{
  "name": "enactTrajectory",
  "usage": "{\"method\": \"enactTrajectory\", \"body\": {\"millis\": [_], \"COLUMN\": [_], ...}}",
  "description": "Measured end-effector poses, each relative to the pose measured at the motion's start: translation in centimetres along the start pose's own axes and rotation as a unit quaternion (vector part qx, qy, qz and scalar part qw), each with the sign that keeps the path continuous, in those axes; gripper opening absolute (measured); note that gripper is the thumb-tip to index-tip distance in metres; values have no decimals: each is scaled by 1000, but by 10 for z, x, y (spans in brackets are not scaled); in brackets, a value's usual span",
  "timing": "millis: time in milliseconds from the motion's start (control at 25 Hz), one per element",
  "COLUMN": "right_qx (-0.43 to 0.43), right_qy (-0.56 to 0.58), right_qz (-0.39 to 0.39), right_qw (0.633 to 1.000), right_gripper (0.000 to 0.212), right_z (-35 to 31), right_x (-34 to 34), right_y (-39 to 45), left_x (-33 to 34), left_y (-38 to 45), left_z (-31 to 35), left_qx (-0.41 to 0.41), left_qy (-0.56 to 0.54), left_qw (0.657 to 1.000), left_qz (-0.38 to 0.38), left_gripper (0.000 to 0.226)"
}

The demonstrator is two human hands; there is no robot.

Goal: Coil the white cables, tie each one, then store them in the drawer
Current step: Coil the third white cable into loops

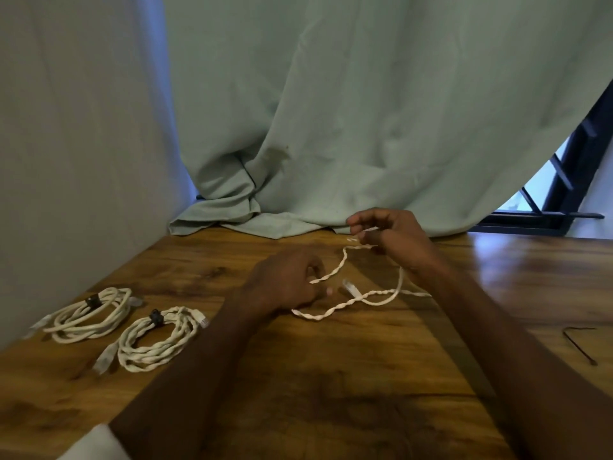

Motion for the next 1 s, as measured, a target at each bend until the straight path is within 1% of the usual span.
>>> {"method": "enactTrajectory", "body": {"millis": [40, 80, 120, 160, 240, 280, 320, 360, 400, 440, 480, 520, 600, 680, 760, 840, 880, 920, 960, 1000], "right_qx": [4, -13, -37, -50, -43, -50, -60, -59, -36, 1, 46, 93, 165, 209, 248, 264, 260, 252, 241, 228], "right_qy": [-22, -87, -180, -271, -401, -430, -424, -370, -283, -187, -102, -27, 100, 200, 280, 326, 337, 344, 349, 350], "right_qz": [-7, 0, 7, 2, -23, -24, -11, 14, 39, 54, 53, 44, 27, -3, -35, -34, -23, -16, -18, -29], "right_qw": [1000, 996, 983, 961, 915, 901, 903, 927, 958, 981, 992, 994, 981, 957, 927, 907, 905, 904, 905, 908], "right_gripper": [32, 29, 23, 18, 12, 12, 14, 16, 19, 25, 31, 36, 38, 30, 30, 25, 20, 13, 7, 5], "right_z": [-1, 2, 6, 12, 23, 25, 25, 22, 20, 18, 16, 16, 16, 12, 8, 7, 7, 5, 3, -1], "right_x": [-1, -1, -3, -4, -4, -3, -1, 0, 1, 4, 7, 11, 17, 19, 18, 16, 14, 11, 8, 3], "right_y": [1, 4, 7, 9, 8, 8, 8, 9, 10, 10, 9, 8, 7, 5, 4, 6, 9, 10, 13, 14], "left_x": [-1, -3, -5, -6, -7, -6, -6, -5, -3, -1, 1, 3, 6, 10, 12, 14, 12, 9, 3, -5], "left_y": [1, 2, 3, 3, 2, 1, -1, -3, -6, -9, -12, -15, -20, -22, -23, -23, -22, -21, -19, -17], "left_z": [-2, -4, -6, -5, 0, 4, 8, 13, 18, 23, 27, 32, 42, 50, 53, 52, 51, 49, 45, 40], "left_qx": [-16, -45, -74, -90, -83, -68, -51, -33, -14, 10, 40, 76, 148, 201, 231, 239, 230, 218, 201, 179], "left_qy": [5, 9, 14, 14, -28, -60, -88, -109, -119, -123, -125, -130, -129, -116, -131, -156, -174, -191, -198, -193], "left_qw": [999, 996, 992, 988, 983, 979, 975, 973, 972, 973, 975, 976, 975, 971, 963, 958, 956, 954, 951, 943], "left_qz": [40, 76, 104, 124, 163, 182, 196, 202, 201, 193, 180, 160, 101, 55, 41, 32, 42, 76, 131, 206], "left_gripper": [24, 13, 13, 16, 21, 21, 20, 18, 16, 15, 15, 15, 13, 12, 12, 16, 22, 29, 33, 30]}}
Point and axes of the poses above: each hand's wrist, its own y-axis towards the middle knuckle, its own x-axis out of the palm, z = x × y, the point moved 1 cm from there along y, towards the middle knuckle, and after that the axes turned 8 degrees about z, right-handed, at the moved point
